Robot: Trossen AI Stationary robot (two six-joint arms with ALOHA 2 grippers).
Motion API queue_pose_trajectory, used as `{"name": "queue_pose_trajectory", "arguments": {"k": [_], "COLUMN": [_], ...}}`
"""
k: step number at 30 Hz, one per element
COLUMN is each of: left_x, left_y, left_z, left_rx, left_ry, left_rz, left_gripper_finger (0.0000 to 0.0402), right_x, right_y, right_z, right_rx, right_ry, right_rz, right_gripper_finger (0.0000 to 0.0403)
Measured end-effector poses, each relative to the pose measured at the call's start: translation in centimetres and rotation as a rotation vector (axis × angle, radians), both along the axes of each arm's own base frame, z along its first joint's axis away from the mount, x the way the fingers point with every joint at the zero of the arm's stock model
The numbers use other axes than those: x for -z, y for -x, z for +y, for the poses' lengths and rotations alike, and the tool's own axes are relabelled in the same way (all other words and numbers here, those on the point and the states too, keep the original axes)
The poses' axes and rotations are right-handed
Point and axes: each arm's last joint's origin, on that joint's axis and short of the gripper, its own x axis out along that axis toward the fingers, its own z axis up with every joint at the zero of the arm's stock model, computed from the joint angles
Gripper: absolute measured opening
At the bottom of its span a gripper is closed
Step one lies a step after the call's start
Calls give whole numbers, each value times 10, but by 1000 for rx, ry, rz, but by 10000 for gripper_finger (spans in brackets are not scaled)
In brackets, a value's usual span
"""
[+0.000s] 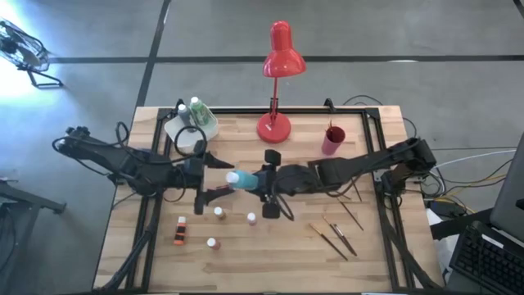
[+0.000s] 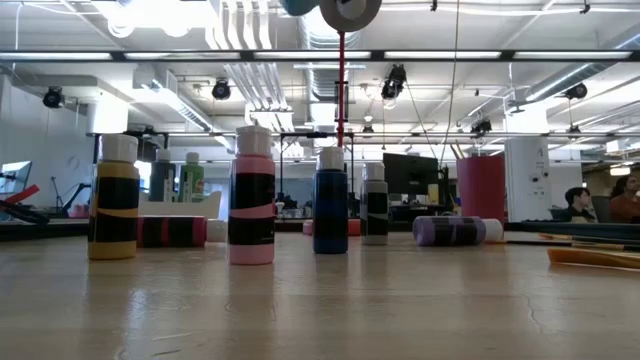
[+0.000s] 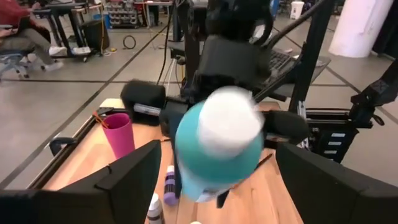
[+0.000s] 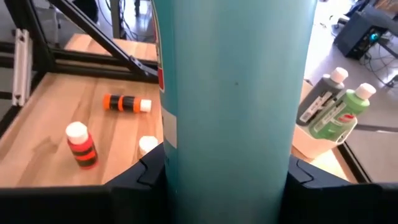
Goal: Pick & Place Paint Supplies
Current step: Put the light blue paint bottle into the white bin
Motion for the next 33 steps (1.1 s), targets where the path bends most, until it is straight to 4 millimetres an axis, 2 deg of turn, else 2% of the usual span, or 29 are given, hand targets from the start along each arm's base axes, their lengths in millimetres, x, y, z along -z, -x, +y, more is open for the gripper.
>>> {"name": "queue_pose_trajectory", "arguments": {"k": [8,13,22,33], "left_x": [-3,0,-9,-9], "left_y": [-1,-8,-11,-11], "left_z": [0,-3,-4,-4], "left_rx": [2,6,20,20], "left_ry": [-21,-34,-49,-49], "left_rz": [7,8,-38,-39], "left_gripper_finger": [305,296,295,295], "right_x": [1,0,1,1], "right_y": [0,0,0,0], "right_z": [3,2,2,3], "right_rx": [-5,3,0,-2], "right_ry": [-16,-21,-20,-18], "right_rz": [-2,-11,-7,-7], "right_gripper_finger": [157,157,157,157]}}
